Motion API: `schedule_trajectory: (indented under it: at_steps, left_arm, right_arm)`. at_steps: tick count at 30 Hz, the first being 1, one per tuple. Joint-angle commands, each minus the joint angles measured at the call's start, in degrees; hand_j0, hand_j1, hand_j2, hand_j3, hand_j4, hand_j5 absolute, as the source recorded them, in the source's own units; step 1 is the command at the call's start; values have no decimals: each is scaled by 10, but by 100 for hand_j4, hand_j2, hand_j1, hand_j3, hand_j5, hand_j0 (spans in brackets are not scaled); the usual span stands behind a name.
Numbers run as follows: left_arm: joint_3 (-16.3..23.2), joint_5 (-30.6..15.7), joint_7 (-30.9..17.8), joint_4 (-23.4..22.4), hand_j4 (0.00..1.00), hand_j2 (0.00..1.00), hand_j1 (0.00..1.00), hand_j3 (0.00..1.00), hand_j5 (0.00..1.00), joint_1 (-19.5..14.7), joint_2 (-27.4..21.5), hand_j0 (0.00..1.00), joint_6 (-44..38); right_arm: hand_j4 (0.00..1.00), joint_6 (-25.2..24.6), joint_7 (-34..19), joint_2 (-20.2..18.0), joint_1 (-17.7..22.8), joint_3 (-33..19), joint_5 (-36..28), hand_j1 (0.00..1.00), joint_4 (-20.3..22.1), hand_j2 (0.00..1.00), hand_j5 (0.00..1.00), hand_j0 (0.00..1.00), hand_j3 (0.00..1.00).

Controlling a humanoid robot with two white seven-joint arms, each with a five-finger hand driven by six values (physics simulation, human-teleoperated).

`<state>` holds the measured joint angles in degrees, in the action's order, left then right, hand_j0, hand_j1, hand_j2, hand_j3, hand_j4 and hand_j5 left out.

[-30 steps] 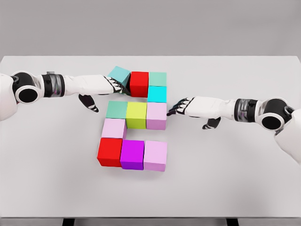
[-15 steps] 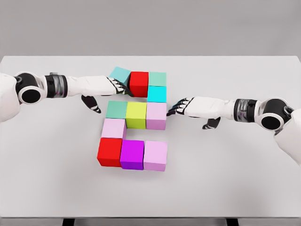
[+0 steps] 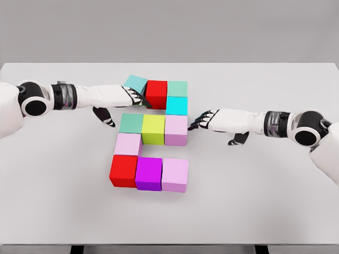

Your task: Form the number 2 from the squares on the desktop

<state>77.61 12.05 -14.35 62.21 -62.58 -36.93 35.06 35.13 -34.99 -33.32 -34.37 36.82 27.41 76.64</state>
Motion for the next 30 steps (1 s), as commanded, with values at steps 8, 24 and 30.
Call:
schedule_trajectory:
  at_steps: [8, 24, 30]
  left_arm:
    - [-2, -2, 0, -3, 100, 100, 100, 100, 100, 6, -17, 100, -1]
    - [-9, -3, 1, -87, 100, 100, 100, 100, 100, 0, -37, 100, -1]
    - [-14, -2, 1, -127, 100, 100, 100, 100, 100, -1, -22, 100, -1]
  right_arm:
    - [100, -1, 0, -1, 0, 0, -3, 100, 0, 100, 100, 100, 100]
    - [100, -1, 0, -2, 1, 0, -3, 100, 0, 100, 100, 100, 100]
    - [100, -1, 0, -2, 3, 0, -3, 100, 1, 100, 100, 100, 100]
